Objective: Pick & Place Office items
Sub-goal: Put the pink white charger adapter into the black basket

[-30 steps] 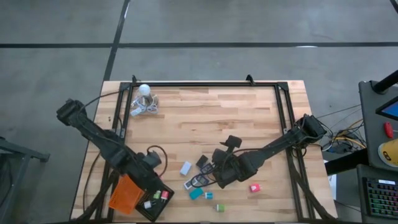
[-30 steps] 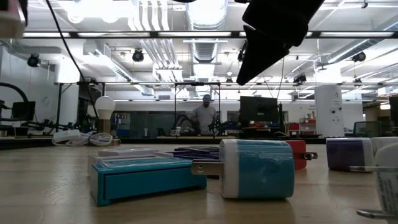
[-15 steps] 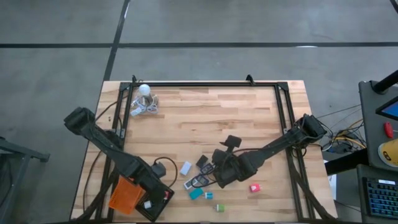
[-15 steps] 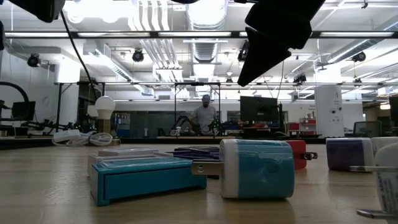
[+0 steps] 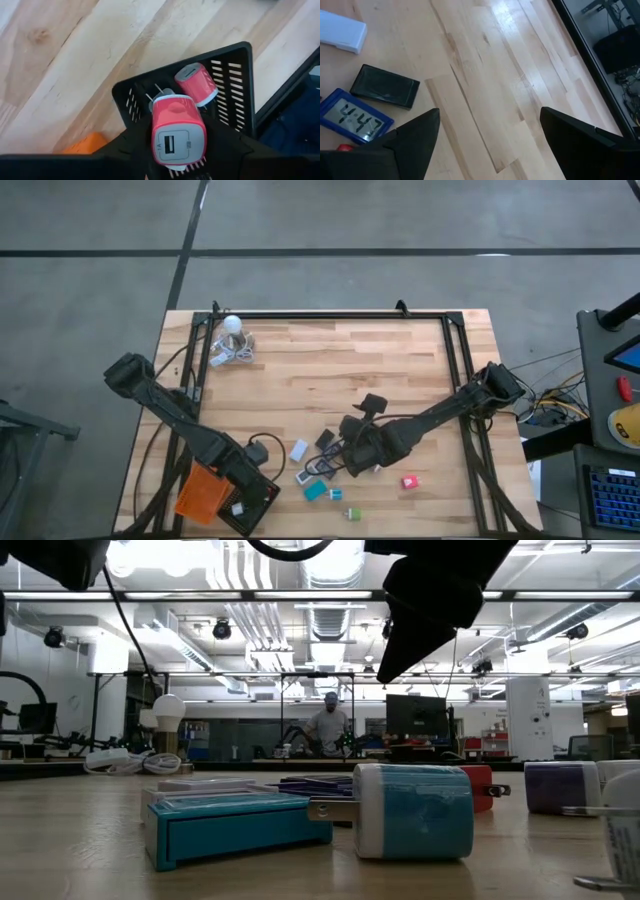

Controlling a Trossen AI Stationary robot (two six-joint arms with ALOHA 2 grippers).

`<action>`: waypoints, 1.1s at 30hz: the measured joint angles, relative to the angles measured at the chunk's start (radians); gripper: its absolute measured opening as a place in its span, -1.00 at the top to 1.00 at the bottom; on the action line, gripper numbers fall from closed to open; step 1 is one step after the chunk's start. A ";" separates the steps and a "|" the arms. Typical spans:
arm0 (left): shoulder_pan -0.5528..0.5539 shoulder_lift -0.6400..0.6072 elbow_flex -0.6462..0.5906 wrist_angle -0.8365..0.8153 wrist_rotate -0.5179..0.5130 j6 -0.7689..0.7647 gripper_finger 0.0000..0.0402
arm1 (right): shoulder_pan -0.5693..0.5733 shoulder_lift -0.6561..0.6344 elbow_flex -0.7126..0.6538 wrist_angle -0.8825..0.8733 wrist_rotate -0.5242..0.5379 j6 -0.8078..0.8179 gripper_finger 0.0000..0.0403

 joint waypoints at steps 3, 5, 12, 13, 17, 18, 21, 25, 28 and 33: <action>0.001 0.000 -0.005 0.001 -0.017 0.003 0.21 | 0.000 0.000 0.000 0.001 0.000 0.000 -0.66; 0.001 0.000 -0.005 0.001 -0.038 0.012 0.21 | 0.000 0.000 0.000 0.001 0.000 0.000 -0.64; 0.001 0.000 -0.005 0.001 -0.057 0.011 0.20 | 0.000 0.000 0.000 0.005 -0.001 0.000 -0.62; 0.001 0.000 -0.005 0.001 -0.057 0.011 0.20 | 0.000 0.000 0.000 0.005 0.000 0.000 -0.62; 0.002 0.007 -0.005 0.002 -0.040 0.011 0.20 | 0.000 0.000 0.000 0.009 -0.001 0.000 -0.62; 0.002 0.013 -0.005 0.002 -0.034 0.010 0.20 | 0.000 0.000 0.000 0.009 -0.001 0.000 -0.62; 0.002 0.038 -0.005 0.005 -0.012 0.007 0.19 | 0.000 0.000 0.000 0.010 -0.001 0.000 -0.62; 0.007 0.056 -0.005 0.017 0.048 0.008 0.19 | 0.000 0.000 0.000 0.012 0.000 0.000 -0.62; 0.009 0.050 -0.005 0.029 0.052 0.020 0.20 | 0.000 0.000 0.000 0.014 0.000 -0.001 -0.62; 0.011 0.045 -0.005 0.029 0.036 0.021 0.19 | 0.000 0.000 0.000 0.015 0.000 -0.004 -0.62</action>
